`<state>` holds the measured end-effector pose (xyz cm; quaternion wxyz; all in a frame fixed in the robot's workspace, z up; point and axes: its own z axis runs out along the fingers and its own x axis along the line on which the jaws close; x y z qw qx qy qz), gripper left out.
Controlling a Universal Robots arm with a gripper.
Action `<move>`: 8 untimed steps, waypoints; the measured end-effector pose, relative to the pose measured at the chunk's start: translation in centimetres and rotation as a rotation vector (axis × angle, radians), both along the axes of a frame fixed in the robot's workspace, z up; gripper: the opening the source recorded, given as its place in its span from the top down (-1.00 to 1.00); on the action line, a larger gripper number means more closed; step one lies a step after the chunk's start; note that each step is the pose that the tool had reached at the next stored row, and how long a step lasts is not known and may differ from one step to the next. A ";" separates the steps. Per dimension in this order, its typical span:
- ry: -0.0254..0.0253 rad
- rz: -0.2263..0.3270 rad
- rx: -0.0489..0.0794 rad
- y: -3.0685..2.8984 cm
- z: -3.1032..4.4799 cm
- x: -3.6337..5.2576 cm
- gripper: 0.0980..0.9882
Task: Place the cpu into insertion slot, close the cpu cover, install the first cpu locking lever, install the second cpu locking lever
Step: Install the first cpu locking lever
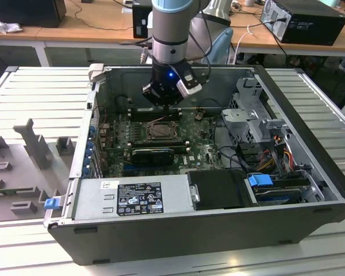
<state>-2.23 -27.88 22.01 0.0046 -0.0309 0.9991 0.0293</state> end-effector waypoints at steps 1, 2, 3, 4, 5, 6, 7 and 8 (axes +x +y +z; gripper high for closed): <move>0.0000 0.000 0.001 -0.01 -0.06 0.02 0.98; 0.0002 0.000 0.005 -0.02 -0.13 0.04 0.98; 0.0001 0.000 0.006 -0.04 -0.18 0.07 0.98; 0.0000 -0.001 0.007 -0.06 -0.22 0.11 0.98; 0.0000 -0.010 0.012 -0.13 -0.30 0.14 0.98; -0.0001 -0.015 0.014 -0.17 -0.34 0.17 0.98; -0.0001 -0.020 0.015 -0.20 -0.37 0.20 0.98; -0.0001 -0.023 0.014 -0.22 -0.40 0.22 0.98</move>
